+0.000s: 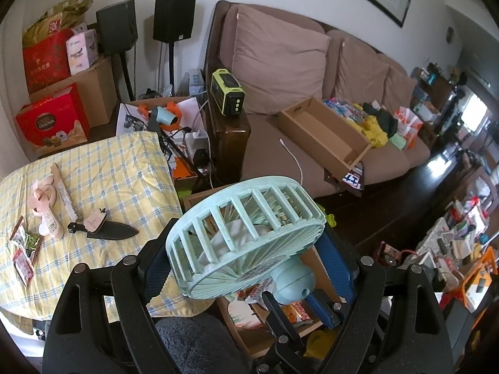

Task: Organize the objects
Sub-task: 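Move the held fan over the cardboard box with the right tool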

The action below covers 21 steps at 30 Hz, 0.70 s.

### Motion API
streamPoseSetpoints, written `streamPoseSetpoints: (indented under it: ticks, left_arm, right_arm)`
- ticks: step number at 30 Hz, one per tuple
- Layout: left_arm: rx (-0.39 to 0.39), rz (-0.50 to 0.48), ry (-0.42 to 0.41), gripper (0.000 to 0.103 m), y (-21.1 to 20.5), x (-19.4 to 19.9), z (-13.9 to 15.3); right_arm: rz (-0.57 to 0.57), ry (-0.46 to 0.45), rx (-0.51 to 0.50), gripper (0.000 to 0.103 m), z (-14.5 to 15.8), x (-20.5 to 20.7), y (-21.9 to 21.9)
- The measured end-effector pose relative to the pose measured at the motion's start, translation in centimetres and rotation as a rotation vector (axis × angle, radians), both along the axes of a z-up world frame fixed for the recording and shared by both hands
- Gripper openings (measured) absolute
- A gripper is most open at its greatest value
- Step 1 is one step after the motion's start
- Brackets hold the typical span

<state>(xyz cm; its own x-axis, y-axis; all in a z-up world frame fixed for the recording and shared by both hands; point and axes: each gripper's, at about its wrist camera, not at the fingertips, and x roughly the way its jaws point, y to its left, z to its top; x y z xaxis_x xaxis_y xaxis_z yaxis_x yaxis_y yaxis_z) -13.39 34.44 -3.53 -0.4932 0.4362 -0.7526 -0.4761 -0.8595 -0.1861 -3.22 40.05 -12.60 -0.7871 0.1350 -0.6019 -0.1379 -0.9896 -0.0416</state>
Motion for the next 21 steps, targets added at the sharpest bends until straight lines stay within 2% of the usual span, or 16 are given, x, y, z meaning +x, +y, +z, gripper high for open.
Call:
streamPoseSetpoints:
  ticks: [21]
  left_arm:
    - [-0.005,-0.011,-0.024,0.082,1.03,-0.49,-0.95]
  right_arm:
    - [-0.015,-0.022,-0.004,0.025,-0.66,-0.21,0.7]
